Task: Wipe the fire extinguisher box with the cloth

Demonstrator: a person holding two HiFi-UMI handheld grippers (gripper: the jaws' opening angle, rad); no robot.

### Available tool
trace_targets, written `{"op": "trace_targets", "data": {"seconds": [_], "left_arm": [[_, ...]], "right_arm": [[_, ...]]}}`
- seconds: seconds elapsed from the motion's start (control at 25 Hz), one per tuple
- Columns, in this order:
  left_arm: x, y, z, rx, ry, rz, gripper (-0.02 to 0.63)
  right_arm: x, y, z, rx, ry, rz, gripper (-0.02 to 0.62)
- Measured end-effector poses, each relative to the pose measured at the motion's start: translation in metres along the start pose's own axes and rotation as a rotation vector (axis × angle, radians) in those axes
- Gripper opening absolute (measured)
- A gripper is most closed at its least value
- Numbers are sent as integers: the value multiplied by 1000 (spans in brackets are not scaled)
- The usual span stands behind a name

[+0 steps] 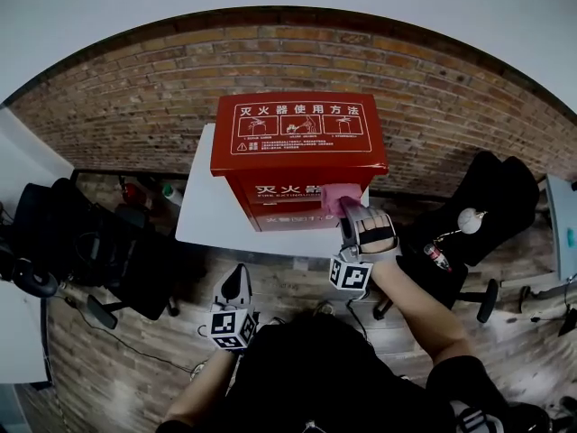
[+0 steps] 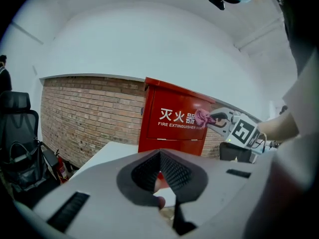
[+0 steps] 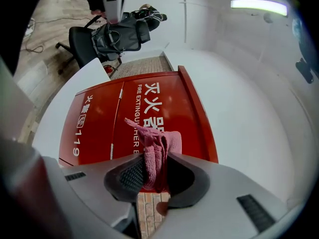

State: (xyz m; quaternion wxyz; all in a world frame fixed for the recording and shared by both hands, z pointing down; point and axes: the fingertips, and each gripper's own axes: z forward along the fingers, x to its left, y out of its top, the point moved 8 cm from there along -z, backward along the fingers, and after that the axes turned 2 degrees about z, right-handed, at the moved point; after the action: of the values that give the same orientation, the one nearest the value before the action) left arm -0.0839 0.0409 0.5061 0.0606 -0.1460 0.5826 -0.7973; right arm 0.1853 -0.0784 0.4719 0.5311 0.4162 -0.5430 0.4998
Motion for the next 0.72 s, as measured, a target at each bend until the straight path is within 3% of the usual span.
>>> {"op": "trace_targets", "data": {"seconds": [0.2,0.52,0.72], "left_arm": [[15,0,-6,25,-60,-10,34],[40,-8,-11,78,-117,11,34],[38,-4,-15,24,-62,0,34]], "right_arm": [[28,-1,3,14,40,-39,103],[44,0,10,66,17,-46,103],[58,1,10,55,55,-35,103]]}}
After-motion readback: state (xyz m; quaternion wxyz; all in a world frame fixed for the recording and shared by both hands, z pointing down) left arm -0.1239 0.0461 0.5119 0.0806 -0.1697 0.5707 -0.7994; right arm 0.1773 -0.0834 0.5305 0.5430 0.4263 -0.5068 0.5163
